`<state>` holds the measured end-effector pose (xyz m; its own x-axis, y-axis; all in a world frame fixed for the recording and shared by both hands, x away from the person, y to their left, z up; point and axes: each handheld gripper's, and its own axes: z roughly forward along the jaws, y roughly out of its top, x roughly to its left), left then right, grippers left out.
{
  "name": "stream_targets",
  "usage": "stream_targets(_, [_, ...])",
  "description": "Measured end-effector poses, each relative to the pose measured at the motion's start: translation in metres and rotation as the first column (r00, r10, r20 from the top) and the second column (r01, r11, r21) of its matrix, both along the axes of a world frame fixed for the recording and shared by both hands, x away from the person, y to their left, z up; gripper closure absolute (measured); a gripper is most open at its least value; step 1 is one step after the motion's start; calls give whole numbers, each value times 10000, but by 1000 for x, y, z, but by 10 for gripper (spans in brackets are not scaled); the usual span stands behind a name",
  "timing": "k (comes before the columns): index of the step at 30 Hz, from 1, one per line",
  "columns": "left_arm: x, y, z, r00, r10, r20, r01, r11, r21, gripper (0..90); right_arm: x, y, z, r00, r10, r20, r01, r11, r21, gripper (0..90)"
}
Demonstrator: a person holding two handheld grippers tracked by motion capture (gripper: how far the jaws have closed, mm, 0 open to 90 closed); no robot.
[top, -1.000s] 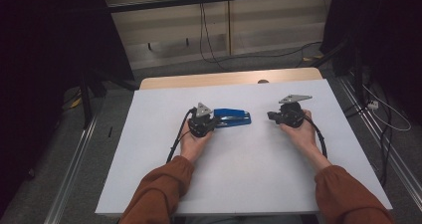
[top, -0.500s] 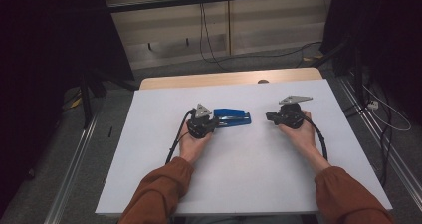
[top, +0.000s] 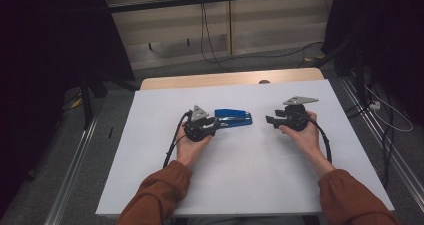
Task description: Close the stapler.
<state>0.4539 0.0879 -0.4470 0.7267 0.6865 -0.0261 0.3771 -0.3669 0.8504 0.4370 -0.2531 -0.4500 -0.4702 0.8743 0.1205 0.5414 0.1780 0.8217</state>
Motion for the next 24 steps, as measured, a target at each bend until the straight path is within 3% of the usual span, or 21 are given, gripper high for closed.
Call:
stream_targets(2, [0,3,0,9999,139,43,-139,9999,4,536,-1,-1,0,10000,-96,-1,96,9999,46,386])
stream_targets(4, [1,5,1,9994,353,50,-353,9994,-9,418,-2,-2,0,9999,-132,23,131,9999,99,336])
stream_targets(15, [0,12,3,9965,815,-161,-817,9966,-124,108,-4,-1,5,9993,-233,299,216,9983,546,123])
stream_targets(19, [0,15,6,9969,745,-265,-756,9962,-441,46,-6,-1,5,9989,-316,340,299,9983,508,32])
stream_targets(24, [-4,20,8,9978,625,-221,-636,9963,-573,44,-12,-2,10,9969,-573,540,540,9968,595,40])
